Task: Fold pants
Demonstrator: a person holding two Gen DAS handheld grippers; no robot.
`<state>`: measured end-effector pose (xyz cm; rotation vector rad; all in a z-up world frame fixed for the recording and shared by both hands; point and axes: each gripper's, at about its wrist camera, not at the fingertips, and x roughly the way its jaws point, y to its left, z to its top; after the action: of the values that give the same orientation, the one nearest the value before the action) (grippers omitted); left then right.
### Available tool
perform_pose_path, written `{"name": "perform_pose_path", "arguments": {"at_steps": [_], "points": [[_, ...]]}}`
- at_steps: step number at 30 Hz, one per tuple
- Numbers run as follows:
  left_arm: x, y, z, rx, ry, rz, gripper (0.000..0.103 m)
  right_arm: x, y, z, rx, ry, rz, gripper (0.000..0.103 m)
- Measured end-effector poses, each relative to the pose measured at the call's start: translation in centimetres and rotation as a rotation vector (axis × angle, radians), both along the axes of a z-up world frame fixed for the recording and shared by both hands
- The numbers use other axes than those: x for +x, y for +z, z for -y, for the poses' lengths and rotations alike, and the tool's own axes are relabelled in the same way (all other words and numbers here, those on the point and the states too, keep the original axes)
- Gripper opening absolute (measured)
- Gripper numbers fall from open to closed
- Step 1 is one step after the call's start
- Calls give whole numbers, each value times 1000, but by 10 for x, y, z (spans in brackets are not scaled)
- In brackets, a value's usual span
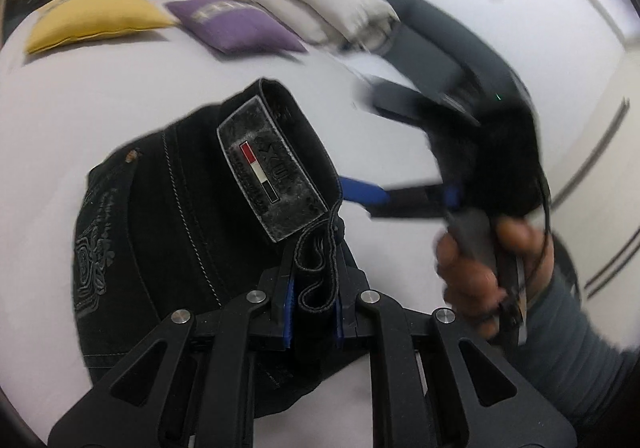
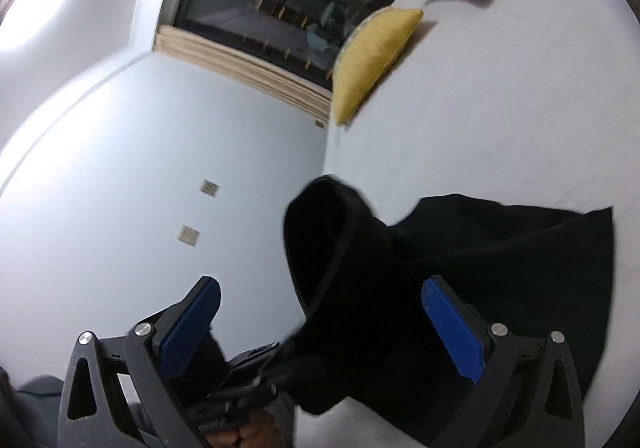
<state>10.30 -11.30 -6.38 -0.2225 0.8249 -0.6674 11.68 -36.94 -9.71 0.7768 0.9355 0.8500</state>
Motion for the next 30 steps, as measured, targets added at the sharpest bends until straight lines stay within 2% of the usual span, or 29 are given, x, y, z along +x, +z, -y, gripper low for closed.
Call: {"name": "perform_pose_path", "arguments": {"at_steps": [4, 6, 8, 11, 14, 17, 23, 27, 30], "points": [[-13, -17, 48, 100, -76, 7, 12, 11, -20, 1, -58, 16, -61, 100], [-16, -20, 62, 118, -90, 11, 12, 12, -27, 6, -108, 21, -85, 76], [-15, -20, 73, 128, -100, 20, 12, 13, -34, 17, -154, -2, -106, 36], [-21, -16, 92, 131, -120, 38, 12, 12, -36, 32, -172, -40, -103, 22], [-26, -9, 111, 146, -155, 88, 12, 8, -27, 38, -186, -59, -64, 18], [-25, -13, 118, 146, -177, 74, 12, 2, -23, 48, -191, -77, -52, 17], [-20, -50, 150, 184, -229, 39, 12, -9, -53, 64, -182, -145, -118, 14], [-9, -91, 161, 210, -240, -8, 12, -8, -80, 75, -202, -191, -163, 14], [5, -107, 174, 211, -242, -33, 16, -5, -98, 82, -172, -225, -200, 14]]}}
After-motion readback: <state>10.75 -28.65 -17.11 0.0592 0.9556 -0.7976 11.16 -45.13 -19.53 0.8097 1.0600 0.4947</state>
